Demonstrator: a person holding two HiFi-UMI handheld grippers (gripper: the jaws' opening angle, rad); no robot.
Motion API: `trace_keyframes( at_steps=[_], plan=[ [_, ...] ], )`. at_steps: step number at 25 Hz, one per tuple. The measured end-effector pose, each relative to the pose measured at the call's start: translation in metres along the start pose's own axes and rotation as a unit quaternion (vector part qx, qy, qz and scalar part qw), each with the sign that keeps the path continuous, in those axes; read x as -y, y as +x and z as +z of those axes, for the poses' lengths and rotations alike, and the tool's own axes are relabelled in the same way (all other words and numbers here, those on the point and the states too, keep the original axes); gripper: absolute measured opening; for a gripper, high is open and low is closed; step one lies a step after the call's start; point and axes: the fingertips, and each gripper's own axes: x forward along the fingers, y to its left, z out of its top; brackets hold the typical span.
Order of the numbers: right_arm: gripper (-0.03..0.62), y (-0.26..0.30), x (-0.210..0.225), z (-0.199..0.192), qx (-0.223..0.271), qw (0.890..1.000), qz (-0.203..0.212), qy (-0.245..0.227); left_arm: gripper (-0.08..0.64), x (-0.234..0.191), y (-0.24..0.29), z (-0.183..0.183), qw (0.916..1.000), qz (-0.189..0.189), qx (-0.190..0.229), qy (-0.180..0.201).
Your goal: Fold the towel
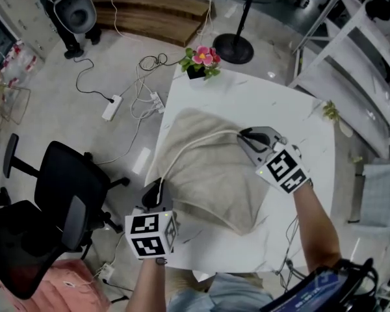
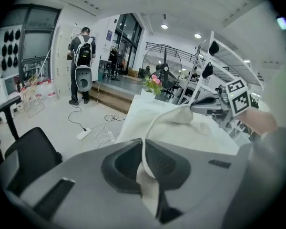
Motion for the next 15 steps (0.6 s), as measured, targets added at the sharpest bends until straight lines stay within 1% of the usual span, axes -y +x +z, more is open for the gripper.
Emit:
trace_keyframes(
  at_steps=[4,7,11,15],
  plan=[
    [0.029,0.011,0.019,0.042,0.035,0.999,-0.031,-0.028,0.025,0.006,-0.028,0.006,0.999,-0.016,0.022,-0.036],
    [0.03,0.024,0.027,0.069,0.047,0.997,-0.041,-0.051,0.025,0.006,-0.046,0.009,0.9978,-0.022,0.034,-0.052],
    [0.031,0.051,0.026,0.093,0.046,0.995,-0.033,-0.08,0.025,-0.007,-0.057,0.008,0.9968,-0.018,0.039,-0.067],
    [0.031,0.09,0.016,0.096,0.026,0.995,-0.011,-0.1,0.025,-0.031,-0.049,-0.002,0.9969,0.0,0.026,-0.074]
  ],
)
